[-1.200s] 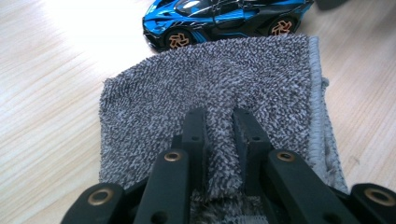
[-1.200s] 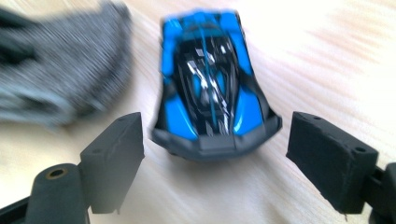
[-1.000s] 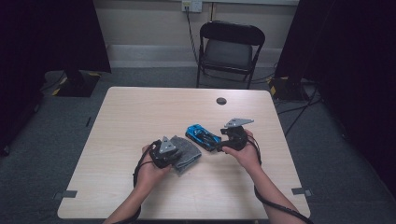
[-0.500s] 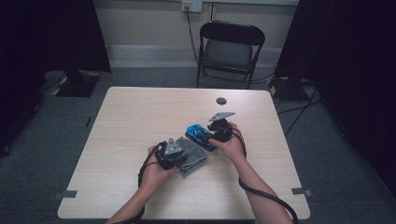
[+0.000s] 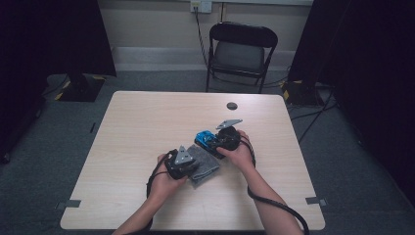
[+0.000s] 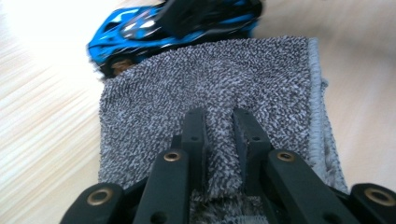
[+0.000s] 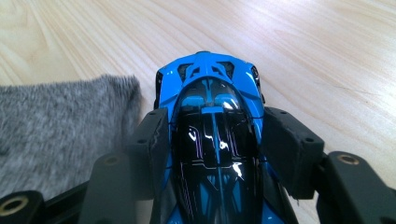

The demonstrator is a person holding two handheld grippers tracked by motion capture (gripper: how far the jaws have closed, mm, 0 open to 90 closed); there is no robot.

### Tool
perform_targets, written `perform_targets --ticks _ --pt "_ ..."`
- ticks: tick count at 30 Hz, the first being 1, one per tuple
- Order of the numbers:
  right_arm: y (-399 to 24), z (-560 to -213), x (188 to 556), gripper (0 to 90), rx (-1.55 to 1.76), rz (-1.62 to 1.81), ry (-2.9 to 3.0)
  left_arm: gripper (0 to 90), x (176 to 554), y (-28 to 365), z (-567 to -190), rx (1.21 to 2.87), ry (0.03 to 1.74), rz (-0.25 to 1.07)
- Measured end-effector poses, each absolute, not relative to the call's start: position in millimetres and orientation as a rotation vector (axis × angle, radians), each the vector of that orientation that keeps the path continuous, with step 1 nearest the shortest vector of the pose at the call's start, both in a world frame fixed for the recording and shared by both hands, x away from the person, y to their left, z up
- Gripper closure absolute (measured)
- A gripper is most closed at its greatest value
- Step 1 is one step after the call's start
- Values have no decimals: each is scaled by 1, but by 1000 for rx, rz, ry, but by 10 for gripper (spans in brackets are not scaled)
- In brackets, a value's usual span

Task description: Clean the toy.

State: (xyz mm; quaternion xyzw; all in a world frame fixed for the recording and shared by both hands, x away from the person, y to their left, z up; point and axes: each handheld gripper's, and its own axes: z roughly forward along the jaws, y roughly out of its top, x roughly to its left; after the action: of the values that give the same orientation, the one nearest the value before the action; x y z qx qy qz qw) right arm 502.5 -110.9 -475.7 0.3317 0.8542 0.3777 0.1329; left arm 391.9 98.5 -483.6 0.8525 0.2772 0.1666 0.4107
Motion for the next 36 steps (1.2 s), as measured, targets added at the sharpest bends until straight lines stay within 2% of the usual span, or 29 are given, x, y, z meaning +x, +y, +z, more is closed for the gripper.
perform_targets --ticks 6,10,19,36 --pt "-111 -475 502 422 985 1095 2476 763 384 72 -482 2165 633 392" --pt "-111 -475 502 423 985 1091 2476 758 390 63 -490 2177 682 377" --pt "-113 -477 501 427 976 1111 2467 767 404 62 -491 2156 748 351" --pt "-117 -478 500 429 973 1135 2464 776 417 70 -487 2177 801 381"
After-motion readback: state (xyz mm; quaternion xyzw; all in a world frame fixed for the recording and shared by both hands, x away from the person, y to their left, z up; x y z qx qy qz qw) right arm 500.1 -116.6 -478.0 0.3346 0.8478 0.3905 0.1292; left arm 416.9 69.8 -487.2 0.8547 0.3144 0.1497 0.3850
